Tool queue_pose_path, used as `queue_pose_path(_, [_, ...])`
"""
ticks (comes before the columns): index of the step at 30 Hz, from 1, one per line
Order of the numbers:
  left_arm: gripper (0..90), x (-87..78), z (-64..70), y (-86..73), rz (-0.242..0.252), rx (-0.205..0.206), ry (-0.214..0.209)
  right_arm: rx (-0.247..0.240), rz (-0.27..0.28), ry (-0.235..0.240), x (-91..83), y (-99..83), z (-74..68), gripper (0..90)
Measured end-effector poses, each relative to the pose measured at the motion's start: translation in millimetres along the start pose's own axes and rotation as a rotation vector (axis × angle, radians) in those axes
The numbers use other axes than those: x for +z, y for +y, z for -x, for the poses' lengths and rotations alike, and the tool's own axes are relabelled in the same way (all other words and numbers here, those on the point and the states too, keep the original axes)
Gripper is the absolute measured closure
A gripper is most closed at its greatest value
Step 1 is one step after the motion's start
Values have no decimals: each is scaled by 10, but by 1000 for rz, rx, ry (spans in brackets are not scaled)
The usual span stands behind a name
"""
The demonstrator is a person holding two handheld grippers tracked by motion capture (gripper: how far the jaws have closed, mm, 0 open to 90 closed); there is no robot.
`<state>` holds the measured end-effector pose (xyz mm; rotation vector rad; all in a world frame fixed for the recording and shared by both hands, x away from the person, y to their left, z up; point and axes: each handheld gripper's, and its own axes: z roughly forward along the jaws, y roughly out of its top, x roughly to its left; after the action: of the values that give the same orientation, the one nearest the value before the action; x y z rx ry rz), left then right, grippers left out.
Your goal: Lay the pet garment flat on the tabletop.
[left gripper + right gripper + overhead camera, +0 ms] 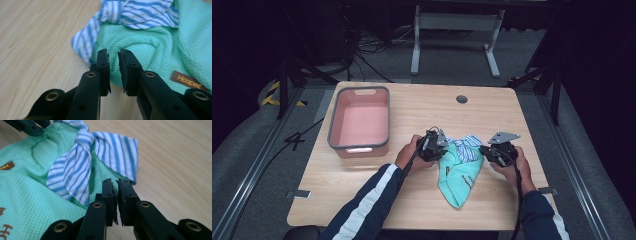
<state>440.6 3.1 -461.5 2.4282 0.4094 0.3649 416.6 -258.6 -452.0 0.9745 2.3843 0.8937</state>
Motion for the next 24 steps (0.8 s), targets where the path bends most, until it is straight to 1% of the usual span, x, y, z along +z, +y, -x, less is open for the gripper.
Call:
queue_pose_path(1, [787, 46, 17, -14, -16, 4, -2, 7, -20, 10, 43, -14, -6, 837])
queue_pose_path(3, [790, 76, 19, -37, -18, 1, -2, 9, -32, 15, 69, -21, -5, 825])
queue_pose_path(5, [790, 78, 1, -51, -10, -15, -10, 17, -50, 7, 100, -40, 10, 812])
queue_pose_path(6, [790, 78, 1, -51, -10, -15, -10, 17, -50, 7, 100, -40, 10, 812])
queue_pose_path(7, [786, 75, -5, -62, -7, -19, -6, 46, -66, 11, 148, -85, 41, 796])
queue_pose_path(8, [785, 72, -9, -66, -7, -13, -7, 55, -61, 14, 156, -98, 49, 797])
queue_pose_path(9, [784, 66, -12, -67, -12, -8, -5, 77, -52, 21, 160, -106, 62, 796])
queue_pose_path(10, [784, 65, -15, -74, -9, -11, 1, 81, -50, 19, 163, -106, 68, 794])
queue_pose_path(12, [784, 61, -46, -94, -6, -19, 18, 83, -53, -10, 173, -97, 65, 790])
queue_pose_path(13, [781, 54, -63, -104, -9, -28, 15, 87, -54, -21, 177, -94, 60, 786])
queue_pose_path(14, [778, 55, -74, -115, -1, -39, 13, 85, -52, -28, 182, -91, 61, 778])
queue_pose_path(15, [774, 53, -84, -120, 1, -40, 16, 84, -53, -34, 186, -88, 58, 765])
queue_pose_path(17, [740, 47, -88, -121, 1, -45, 14, 87, -50, -47, 191, -82, 50, 741])
queue_pose_path(20, [620, 30, -77, -109, 2, -44, 12, 79, -45, -48, 174, -70, 41, 725])
queue_pose_path(21, [596, -3, -61, -98, -2, -48, 11, 69, -12, -40, 95, -33, 3, 720])
queue_pose_path(22, [585, -60, -40, -87, 4, -39, -8, 62, 1, -37, 64, -17, -16, 720])
queue_pose_path(23, [580, -96, -28, -86, 5, -20, -13, 54, 19, -23, 22, 7, -54, 718])
queue_pose_path(24, [581, -124, -7, -97, 8, -15, -20, 39, 36, -5, -21, 33, -100, 712])
